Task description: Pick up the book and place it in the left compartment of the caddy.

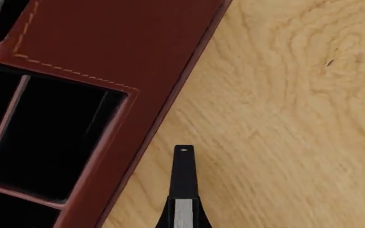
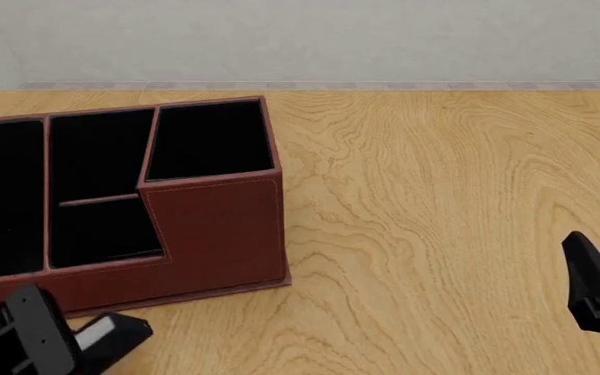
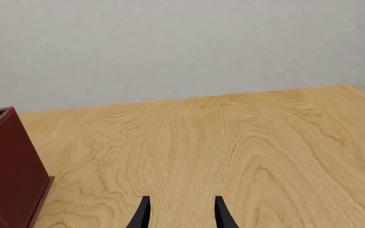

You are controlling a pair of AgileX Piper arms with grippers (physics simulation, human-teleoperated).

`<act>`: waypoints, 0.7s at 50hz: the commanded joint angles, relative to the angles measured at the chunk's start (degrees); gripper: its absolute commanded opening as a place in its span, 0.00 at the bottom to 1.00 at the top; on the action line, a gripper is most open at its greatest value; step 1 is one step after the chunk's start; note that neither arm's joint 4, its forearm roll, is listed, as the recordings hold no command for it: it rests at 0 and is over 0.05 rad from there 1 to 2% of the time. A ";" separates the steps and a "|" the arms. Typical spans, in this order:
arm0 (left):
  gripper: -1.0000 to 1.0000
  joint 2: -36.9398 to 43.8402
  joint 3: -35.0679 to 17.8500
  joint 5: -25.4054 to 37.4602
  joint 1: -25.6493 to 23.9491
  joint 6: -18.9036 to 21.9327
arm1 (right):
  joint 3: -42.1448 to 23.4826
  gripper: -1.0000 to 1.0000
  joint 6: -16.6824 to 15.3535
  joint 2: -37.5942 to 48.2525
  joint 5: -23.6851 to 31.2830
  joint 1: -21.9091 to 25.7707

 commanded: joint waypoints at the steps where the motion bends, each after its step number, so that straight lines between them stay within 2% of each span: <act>1: 0.00 -4.15 -5.06 6.04 -11.21 -7.51 | 0.01 1.00 0.24 0.06 -0.12 -0.25; 3: 0.00 -4.36 -6.50 6.93 -12.11 -7.61 | 0.02 1.00 0.31 -0.04 -0.05 -0.34; 4: 0.00 -4.44 -8.91 7.88 -14.73 -10.19 | 0.01 1.00 0.39 -0.19 0.05 -0.45; 6: 0.00 -4.73 -9.95 8.36 -16.14 -10.20 | -0.02 1.00 0.43 -0.22 0.07 -0.54; 9: 0.00 -4.94 -12.64 9.39 -19.41 -13.06 | 0.01 1.00 0.50 -0.24 0.04 -0.62; 16: 0.00 -5.78 -16.22 10.63 -25.18 -17.11 | -0.03 1.00 0.58 -0.56 0.39 -0.68; 23: 0.00 -7.52 -20.02 10.93 -26.41 -17.76 | 0.01 1.00 0.67 -0.50 0.37 -0.70; 26: 0.00 -9.09 -23.01 10.96 -27.36 -19.37 | -0.02 1.00 0.61 -0.27 0.21 -0.69; 27: 0.00 -9.52 -25.39 11.12 -28.72 -22.87 | 0.00 1.00 0.63 -0.14 0.07 -0.69; 29: 0.00 -10.47 -28.56 11.35 -29.23 -24.76 | 0.02 1.00 0.70 0.12 -0.15 -0.70; 33: 0.00 -11.90 -31.62 11.12 -28.39 -26.66 | 0.02 1.00 0.64 0.24 -0.23 -0.60; 35: 0.00 -12.55 -32.23 10.72 -27.00 -25.33 | 0.01 1.00 0.50 -0.01 0.00 -0.60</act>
